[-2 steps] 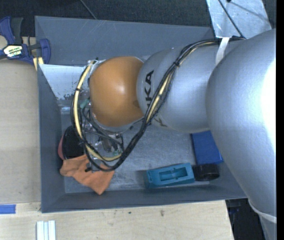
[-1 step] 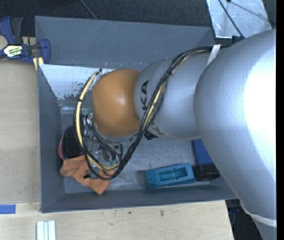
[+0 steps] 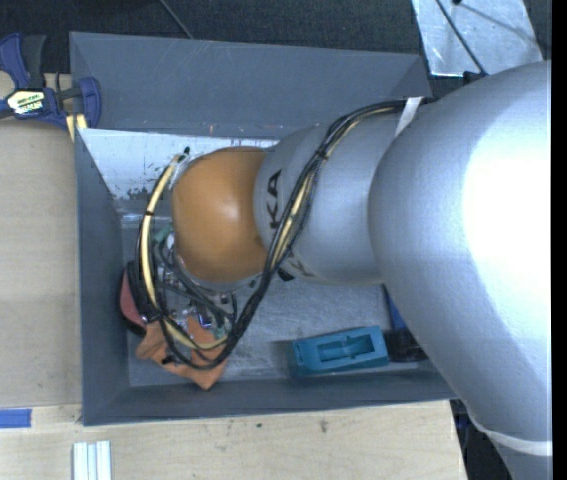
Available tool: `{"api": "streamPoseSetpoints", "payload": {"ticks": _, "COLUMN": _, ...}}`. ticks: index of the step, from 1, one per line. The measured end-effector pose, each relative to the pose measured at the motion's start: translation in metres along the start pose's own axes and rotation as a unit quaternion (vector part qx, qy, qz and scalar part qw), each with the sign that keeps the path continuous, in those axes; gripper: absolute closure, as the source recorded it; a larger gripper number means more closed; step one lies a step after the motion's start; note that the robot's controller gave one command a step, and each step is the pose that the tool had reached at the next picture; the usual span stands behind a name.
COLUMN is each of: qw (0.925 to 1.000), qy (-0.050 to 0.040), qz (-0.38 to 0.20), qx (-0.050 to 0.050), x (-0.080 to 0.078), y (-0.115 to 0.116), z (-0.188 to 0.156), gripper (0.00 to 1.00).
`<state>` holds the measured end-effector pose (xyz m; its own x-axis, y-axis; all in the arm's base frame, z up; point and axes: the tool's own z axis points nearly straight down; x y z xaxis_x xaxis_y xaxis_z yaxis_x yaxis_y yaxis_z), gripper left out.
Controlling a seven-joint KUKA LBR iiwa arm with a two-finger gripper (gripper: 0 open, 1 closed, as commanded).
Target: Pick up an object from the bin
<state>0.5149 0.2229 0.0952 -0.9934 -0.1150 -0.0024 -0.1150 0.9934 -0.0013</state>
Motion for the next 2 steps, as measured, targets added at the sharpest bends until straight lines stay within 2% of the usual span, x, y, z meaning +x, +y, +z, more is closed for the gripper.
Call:
{"api": "streamPoseSetpoints", "payload": {"ticks": 1, "qw": 0.9951, "qy": 0.0015, "qz": 0.099, "qx": 0.002, "x": -0.0121, "y": 0.0044, "z": 0.0255, "gripper": 1.00}}
{"api": "streamPoseSetpoints", "payload": {"ticks": 2, "qw": 0.9951, "qy": 0.0015, "qz": 0.099, "qx": 0.002, "x": -0.0121, "y": 0.0043, "z": 0.0255, "gripper": 1.00}}
